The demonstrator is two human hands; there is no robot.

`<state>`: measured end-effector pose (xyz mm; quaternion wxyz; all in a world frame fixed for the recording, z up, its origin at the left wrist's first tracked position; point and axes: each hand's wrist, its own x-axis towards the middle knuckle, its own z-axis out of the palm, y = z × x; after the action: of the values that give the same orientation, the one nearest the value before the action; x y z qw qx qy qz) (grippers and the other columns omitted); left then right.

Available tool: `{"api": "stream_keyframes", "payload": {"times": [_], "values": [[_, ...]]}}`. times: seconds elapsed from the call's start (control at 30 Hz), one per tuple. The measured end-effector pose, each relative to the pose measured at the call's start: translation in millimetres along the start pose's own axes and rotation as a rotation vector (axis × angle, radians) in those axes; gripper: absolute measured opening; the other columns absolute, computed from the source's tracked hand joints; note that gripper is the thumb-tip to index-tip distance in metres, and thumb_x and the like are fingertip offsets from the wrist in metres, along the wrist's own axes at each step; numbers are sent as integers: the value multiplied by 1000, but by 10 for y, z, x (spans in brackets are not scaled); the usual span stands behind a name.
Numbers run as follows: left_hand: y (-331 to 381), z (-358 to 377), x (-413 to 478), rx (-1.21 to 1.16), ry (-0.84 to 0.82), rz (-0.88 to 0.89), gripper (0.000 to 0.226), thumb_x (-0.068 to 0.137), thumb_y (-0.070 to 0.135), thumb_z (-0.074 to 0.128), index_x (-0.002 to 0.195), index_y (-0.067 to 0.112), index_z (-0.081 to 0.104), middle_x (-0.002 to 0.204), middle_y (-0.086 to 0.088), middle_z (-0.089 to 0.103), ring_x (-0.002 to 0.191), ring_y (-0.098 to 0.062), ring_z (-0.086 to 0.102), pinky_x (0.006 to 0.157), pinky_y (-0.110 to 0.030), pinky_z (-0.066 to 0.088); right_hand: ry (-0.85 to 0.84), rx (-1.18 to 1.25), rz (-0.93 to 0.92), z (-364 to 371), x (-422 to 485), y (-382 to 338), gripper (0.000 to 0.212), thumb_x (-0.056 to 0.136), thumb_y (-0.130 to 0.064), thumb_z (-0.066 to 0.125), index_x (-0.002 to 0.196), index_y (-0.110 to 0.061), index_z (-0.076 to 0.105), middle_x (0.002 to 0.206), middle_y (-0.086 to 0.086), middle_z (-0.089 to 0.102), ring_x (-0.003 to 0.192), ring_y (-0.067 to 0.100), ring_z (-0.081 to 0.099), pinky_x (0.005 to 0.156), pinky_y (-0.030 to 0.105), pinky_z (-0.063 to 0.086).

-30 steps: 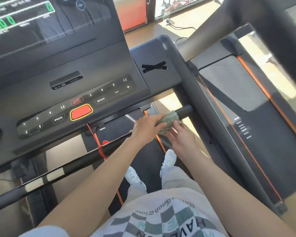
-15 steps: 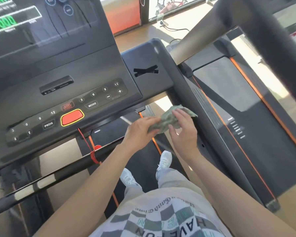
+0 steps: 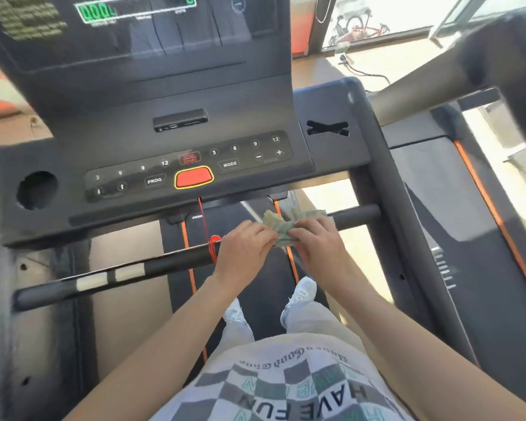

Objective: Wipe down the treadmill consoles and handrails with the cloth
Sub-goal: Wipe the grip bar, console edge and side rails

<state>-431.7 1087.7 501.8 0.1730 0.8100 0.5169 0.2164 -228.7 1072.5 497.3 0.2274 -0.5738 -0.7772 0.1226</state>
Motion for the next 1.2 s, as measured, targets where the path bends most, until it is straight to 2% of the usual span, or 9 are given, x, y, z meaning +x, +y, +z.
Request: {"api": "stream_keyframes", "payload": {"times": [0.1,0.17,0.33,0.47,0.6,0.73,0.9,1.03,1.2], "values": [[-188,-184,-241,-11,-5,-41,10,93,21,66,91,19,76,87,5,72,74,-23,62,60,-38,53,-109,-11,-33,78,92,-285,11,86,-8,68,94,-16,72,95,-2,65,88,27,56,65,36,53],[-319,-311,-389,-37,-14,-22,10,88,8,70,92,15,77,87,1,72,73,-27,63,68,-35,51,-132,31,-36,122,138,-482,15,79,-5,77,88,-16,74,85,-2,65,82,27,57,59,30,49],[-717,-721,-699,43,46,-31,37,72,-18,66,89,14,74,88,2,71,76,-27,58,70,-31,45,-198,198,-32,315,231,-1016,17,74,-6,83,88,-14,78,80,0,71,74,28,64,68,32,55],[-1063,-995,-984,159,141,-81,35,67,-13,55,79,14,73,84,3,70,79,-27,59,70,-32,44,-322,374,-73,499,274,-1383,22,84,-2,70,104,-9,77,103,4,75,91,24,70,81,36,58],[-1352,-1114,-1318,196,197,-193,32,71,3,42,75,15,72,85,4,72,83,-25,58,72,-37,50,-258,329,-145,632,390,-1580,26,79,4,69,102,-8,76,106,5,73,90,30,68,80,35,56],[-1302,-1097,-1377,120,255,-339,17,72,12,61,83,15,74,99,2,73,95,-24,62,84,-33,51,-269,181,-220,832,503,-1700,34,72,2,76,104,-9,74,109,5,71,93,32,62,85,37,54],[-1350,-765,-1346,155,-30,-274,50,89,41,64,135,20,65,136,1,66,124,-25,61,108,-42,45,-355,11,-303,919,512,-1709,48,71,-5,82,118,-8,68,112,5,72,97,32,66,81,44,58],[-1323,-680,-1197,142,-86,-242,54,84,32,78,134,19,63,132,3,67,120,-23,64,106,-41,46,-337,-51,-301,840,538,-1609,47,68,-13,88,112,-9,71,104,2,74,91,29,68,76,35,56],[-1158,-607,-1052,128,-61,-167,56,75,29,84,126,16,67,124,2,71,112,-22,67,98,-38,50,-365,-114,-253,733,526,-1320,48,68,-19,90,111,-7,71,105,5,74,92,32,68,78,40,58]]}}
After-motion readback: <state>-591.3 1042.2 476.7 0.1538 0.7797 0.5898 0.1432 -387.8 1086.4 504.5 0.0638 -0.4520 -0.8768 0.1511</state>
